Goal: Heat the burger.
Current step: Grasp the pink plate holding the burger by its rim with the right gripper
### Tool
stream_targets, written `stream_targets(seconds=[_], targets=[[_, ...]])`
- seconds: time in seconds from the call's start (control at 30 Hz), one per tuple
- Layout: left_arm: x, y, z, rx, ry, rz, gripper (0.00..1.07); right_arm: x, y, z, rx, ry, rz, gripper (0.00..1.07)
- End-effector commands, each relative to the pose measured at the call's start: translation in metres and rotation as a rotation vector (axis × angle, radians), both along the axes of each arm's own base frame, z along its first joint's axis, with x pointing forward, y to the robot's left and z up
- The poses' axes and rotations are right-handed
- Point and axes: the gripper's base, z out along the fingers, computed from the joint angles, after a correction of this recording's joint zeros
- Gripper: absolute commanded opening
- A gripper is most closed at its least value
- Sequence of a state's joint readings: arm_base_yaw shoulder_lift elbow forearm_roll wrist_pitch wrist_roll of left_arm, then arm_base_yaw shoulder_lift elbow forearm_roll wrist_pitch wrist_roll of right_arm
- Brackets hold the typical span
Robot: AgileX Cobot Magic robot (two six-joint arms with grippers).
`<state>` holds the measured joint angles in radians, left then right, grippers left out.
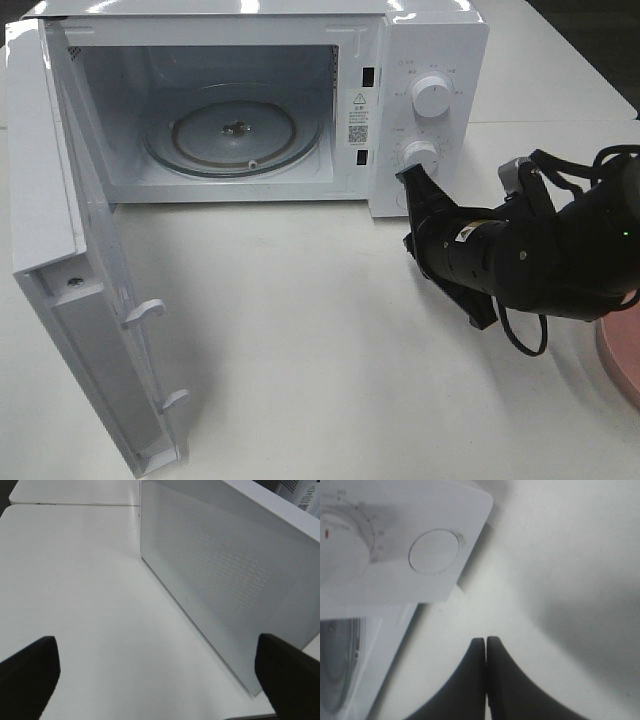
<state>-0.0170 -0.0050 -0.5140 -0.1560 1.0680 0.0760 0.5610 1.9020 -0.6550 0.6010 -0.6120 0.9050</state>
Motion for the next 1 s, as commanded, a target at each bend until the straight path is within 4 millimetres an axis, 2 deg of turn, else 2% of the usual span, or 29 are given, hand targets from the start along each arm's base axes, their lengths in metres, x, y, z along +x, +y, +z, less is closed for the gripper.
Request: stream_targets(seconds=[0.03,0.1,0.13,0.2,0.3,0.37,0.47,0.53,0.63,0.8,1.0], targets=[[-0.003,0.0,0.0,-0.005,-0.017,0.001,0.98,-0.006,0.002,0.007,-0.077,0.029,0.13,0.0],[-0.003,0.0,0.0,-0.005,-0.017,0.001,0.98,-0.013,0.005,0.014,-0.166,0.053,0.289,0.0],[-0.003,0.0,0.0,-0.005,-0.017,0.001,0.98,-0.013,0.005,0.014,-0.166,0.053,0.289,0.0],[-0.003,0.0,0.0,-0.005,-0.017,0.001,0.98,-0.021,0.007,0.024,-0.276,0.07,0.474,0.0],[-0.003,0.0,0.0,-0.005,-0.017,0.001,0.98,-0.024,0.007,0.026,-0.31,0.077,0.529,0.01],[-0.003,0.0,0.0,-0.005,-0.017,0.001,0.98,-0.031,0.007,0.03,-0.394,0.105,0.676,0.01],[-0.003,0.0,0.0,-0.005,-0.017,0.001,0.98,-0.036,0.007,0.035,-0.439,0.116,0.758,0.02],[-0.003,0.0,0.0,-0.005,-0.017,0.001,0.98,-0.045,0.005,0.039,-0.501,0.149,0.883,0.03],[-0.003,0.0,0.0,-0.005,-0.017,0.001,0.98,-0.047,0.004,0.04,-0.516,0.161,0.914,0.03],[-0.003,0.0,0.0,-0.005,-0.017,0.001,0.98,-0.063,-0.005,0.052,-0.642,0.218,1.115,0.05],[-0.003,0.0,0.0,-0.005,-0.017,0.001,0.98,-0.071,-0.012,0.063,-0.698,0.252,1.177,0.06]])
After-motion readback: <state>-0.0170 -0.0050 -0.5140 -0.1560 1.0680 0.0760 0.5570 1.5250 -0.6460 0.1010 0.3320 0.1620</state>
